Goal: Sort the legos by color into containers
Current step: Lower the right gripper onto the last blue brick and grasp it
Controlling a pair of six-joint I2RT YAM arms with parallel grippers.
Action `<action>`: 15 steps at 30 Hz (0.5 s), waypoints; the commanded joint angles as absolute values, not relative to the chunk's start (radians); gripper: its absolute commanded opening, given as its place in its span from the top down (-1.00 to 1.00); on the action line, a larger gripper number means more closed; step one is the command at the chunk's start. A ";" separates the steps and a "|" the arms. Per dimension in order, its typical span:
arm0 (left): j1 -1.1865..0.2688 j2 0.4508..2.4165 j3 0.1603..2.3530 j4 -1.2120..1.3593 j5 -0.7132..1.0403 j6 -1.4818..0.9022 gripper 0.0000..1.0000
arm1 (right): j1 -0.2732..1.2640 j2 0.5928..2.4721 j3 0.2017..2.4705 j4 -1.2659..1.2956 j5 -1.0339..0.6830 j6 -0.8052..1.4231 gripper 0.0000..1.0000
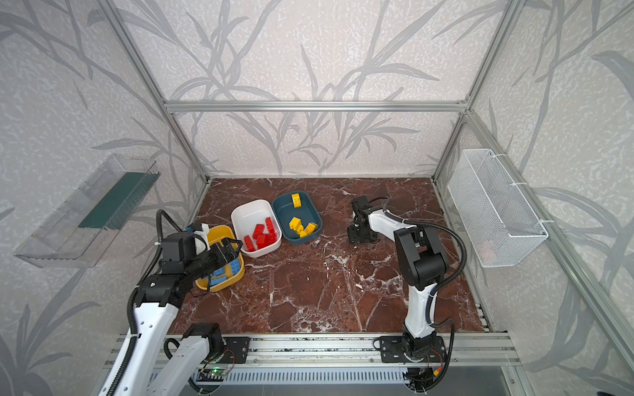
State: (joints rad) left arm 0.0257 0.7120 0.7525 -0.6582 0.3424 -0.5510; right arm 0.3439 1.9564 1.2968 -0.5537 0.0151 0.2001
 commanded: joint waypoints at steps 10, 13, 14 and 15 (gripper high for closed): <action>0.020 0.696 0.776 -0.668 0.322 -0.536 -0.73 | 0.358 1.944 1.327 -0.624 0.085 0.187 0.38; 0.019 0.690 0.791 -0.675 0.318 -0.538 -0.72 | 0.386 1.917 1.335 -0.638 0.072 0.181 0.45; 0.019 0.687 0.802 -0.679 0.318 -0.541 -0.72 | 0.401 1.902 1.336 -0.643 0.060 0.177 0.46; 0.020 0.686 0.814 -0.685 0.314 -0.543 -0.72 | 0.413 1.887 1.336 -0.648 0.050 0.175 0.46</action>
